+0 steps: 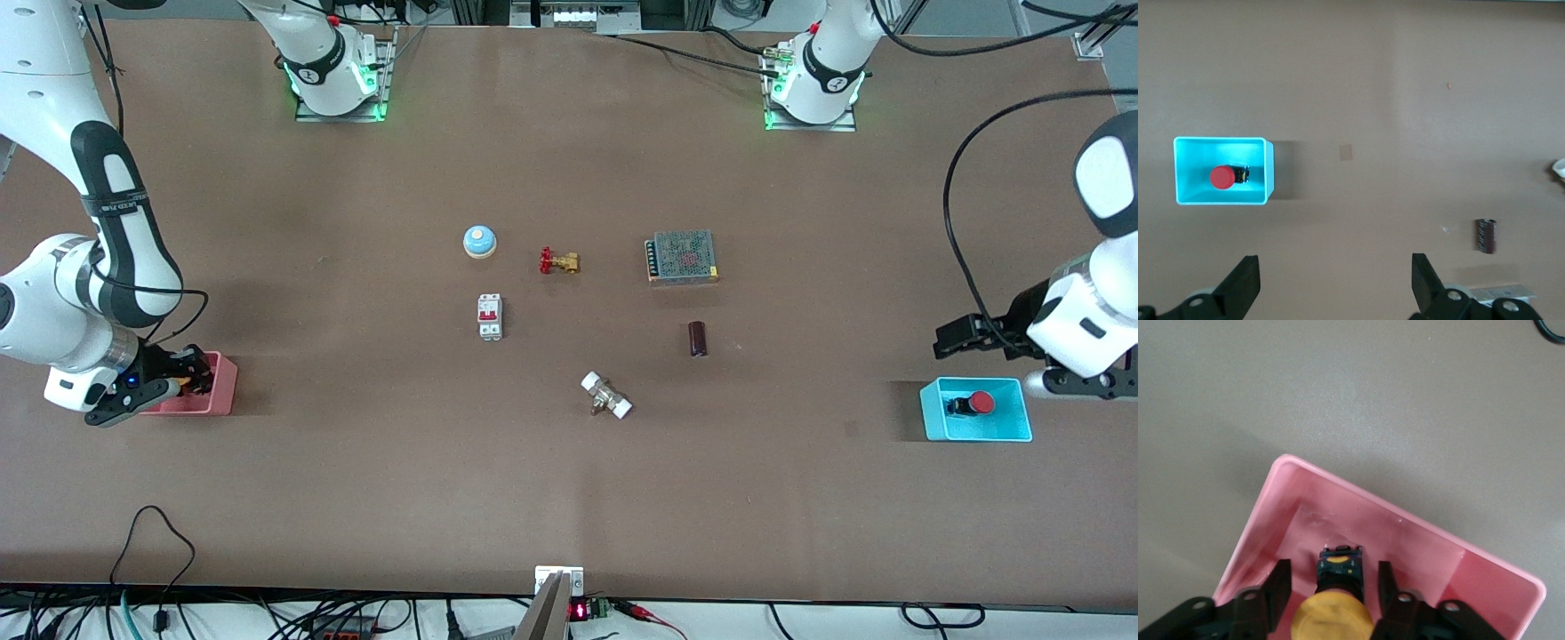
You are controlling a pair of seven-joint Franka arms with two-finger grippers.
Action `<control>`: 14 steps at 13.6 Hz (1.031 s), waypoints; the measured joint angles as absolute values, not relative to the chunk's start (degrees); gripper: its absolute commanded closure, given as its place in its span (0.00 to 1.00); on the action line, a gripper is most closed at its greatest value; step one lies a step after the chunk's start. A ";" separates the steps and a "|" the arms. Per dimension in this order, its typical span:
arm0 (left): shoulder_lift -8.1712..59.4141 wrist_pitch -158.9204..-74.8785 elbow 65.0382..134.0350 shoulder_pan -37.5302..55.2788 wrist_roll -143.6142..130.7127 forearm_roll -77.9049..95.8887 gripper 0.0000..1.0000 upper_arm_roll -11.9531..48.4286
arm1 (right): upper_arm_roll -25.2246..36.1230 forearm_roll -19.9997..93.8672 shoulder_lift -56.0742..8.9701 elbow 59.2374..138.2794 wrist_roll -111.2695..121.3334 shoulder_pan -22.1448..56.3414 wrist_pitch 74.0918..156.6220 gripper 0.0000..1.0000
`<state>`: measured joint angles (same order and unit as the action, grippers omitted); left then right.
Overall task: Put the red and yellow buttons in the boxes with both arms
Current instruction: 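Open the left gripper over the cyan box while the right gripper releases into pink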
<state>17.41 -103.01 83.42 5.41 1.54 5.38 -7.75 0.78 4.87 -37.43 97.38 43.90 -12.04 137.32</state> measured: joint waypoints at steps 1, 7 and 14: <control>15.77 -102.71 84.43 4.56 1.31 5.38 0.00 -6.92 | 0.77 4.88 -37.44 97.38 43.90 -12.04 137.34 0.32; 11.54 -101.59 87.30 -9.76 0.73 5.35 0.00 4.92 | 0.77 4.88 -37.36 96.99 44.01 -12.06 137.85 0.32; 8.68 -96.47 87.94 -9.86 -0.82 4.22 0.00 6.27 | 0.75 4.88 -35.03 95.79 44.02 -12.06 135.44 0.32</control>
